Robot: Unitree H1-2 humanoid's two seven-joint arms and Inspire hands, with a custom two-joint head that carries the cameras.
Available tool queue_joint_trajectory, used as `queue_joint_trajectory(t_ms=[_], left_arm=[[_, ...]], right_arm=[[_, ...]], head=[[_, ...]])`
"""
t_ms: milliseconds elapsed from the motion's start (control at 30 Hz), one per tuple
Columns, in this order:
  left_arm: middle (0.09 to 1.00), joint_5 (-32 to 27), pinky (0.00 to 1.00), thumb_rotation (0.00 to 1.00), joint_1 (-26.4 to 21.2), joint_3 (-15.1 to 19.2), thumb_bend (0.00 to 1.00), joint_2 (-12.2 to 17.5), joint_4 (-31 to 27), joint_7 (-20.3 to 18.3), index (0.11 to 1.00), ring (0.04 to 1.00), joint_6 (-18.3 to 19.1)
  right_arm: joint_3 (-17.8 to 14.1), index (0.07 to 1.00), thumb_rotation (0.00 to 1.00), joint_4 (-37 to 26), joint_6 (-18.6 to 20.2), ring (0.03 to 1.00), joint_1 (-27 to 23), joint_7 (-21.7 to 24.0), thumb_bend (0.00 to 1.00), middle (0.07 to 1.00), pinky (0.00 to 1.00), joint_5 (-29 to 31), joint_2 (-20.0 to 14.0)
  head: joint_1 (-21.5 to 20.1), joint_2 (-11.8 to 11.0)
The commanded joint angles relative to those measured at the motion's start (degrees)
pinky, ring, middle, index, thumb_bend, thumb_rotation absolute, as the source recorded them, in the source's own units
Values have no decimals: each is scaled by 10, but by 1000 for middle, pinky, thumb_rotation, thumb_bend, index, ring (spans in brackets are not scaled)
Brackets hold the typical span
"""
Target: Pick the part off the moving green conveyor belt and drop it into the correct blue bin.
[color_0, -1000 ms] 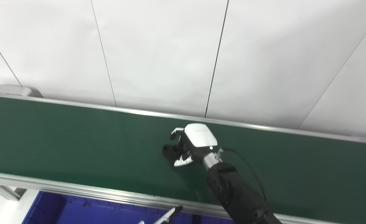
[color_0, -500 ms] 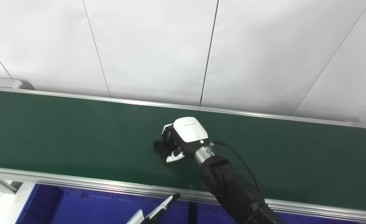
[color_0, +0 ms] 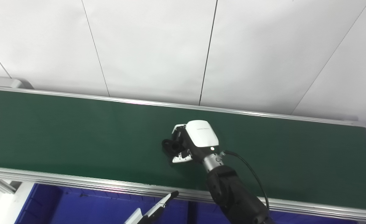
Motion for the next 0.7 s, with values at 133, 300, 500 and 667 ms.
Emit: queue_joint_trajectory(t_ms=[133,300,500,667], left_arm=[[1000,-10,982,629,-4,2,888,2,-19,-6,1000,1000,-21],[1000,-10,988,622,-2,2,883,6,-26,-3,1000,1000,-21],[1000,-11,997,620,7,7,880,11,-41,-3,1000,1000,-21],[1000,-18,995,623,13,13,886,13,-52,-8,1000,1000,-21]], right_arm=[[-32,484,0,-101,11,247,50,13,532,470,189,-2,-13],[-72,489,0,-239,40,251,114,53,528,459,184,3,-16],[-98,524,0,-361,62,304,181,94,520,414,228,-23,-17],[-119,484,0,-434,49,224,246,105,529,469,159,-24,-22]], head=[[-4,6],[-10,17],[-19,31],[-35,44]])
